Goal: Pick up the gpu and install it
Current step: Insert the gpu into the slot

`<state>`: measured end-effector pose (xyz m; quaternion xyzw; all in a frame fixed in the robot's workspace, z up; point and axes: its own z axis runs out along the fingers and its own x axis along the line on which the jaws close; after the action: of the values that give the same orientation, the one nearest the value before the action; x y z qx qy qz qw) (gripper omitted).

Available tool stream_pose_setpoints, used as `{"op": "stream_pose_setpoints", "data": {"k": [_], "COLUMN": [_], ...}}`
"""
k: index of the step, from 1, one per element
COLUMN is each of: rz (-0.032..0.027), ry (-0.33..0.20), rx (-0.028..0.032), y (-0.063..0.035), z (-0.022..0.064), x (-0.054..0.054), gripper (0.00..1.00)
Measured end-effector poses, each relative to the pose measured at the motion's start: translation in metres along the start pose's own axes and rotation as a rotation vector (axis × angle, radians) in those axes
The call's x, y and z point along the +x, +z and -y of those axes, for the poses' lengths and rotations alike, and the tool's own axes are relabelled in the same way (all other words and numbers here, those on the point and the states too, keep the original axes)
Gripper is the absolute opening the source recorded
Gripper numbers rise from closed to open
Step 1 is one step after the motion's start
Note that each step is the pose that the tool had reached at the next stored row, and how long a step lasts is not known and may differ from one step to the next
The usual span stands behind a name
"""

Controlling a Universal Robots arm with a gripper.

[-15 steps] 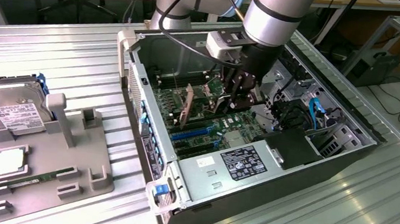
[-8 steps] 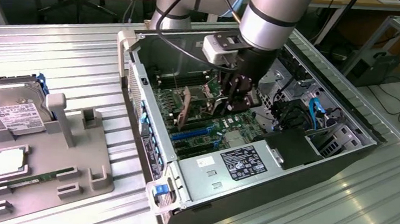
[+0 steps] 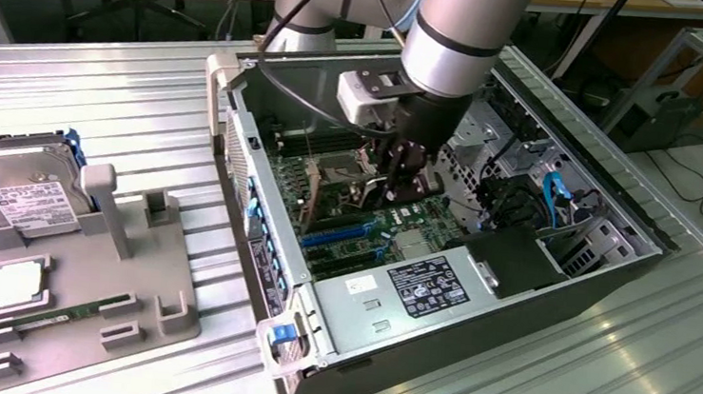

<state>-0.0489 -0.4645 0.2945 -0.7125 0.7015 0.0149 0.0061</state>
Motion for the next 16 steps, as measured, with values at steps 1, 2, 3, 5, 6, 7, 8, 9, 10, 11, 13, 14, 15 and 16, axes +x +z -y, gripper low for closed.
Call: {"op": "stream_pose_setpoints", "data": {"k": [1,2,3,5,6,7,8,9,10,11,13,14,15,16], "rz": [-0.0002,-0.0002,-0.0001,0.0000,0.0000,0.0000,0.0000,0.0000,-0.0001,0.0000,-0.0001,-0.0002,-0.0002,0.0000], "ry": [0.000,0.000,0.000,0.000,0.000,0.000,0.000,0.000,0.000,0.000,0.000,0.000,0.000,0.000], "rx": [0.0000,0.0000,0.0000,0.0000,0.0001,0.0000,0.0000,0.0000,0.0000,0.0000,0.0000,-0.0001,-0.0001,0.0000], "y": [0.0024,0.0058,0.0080,0.0118,0.0138,0.0158,0.0176,0.0196,0.0213,0.0229,0.0245,0.0249,0.0254,0.0260], "z": [-0.0015,-0.0035,-0.0049,-0.0079,-0.0094,-0.0104,-0.0106,-0.0106,-0.0106,-0.0108,-0.0123,-0.0132,-0.0139,-0.0142], "x": [-0.001,-0.003,-0.004,-0.006,-0.007,-0.007,-0.007,-0.007,-0.007,-0.007,-0.007,-0.007,-0.007,-0.007], "gripper": [0.27,0.27,0.27,0.27,0.27,0.27,0.27,0.27,0.27,0.27,0.27,0.27,0.27,0.27]}}
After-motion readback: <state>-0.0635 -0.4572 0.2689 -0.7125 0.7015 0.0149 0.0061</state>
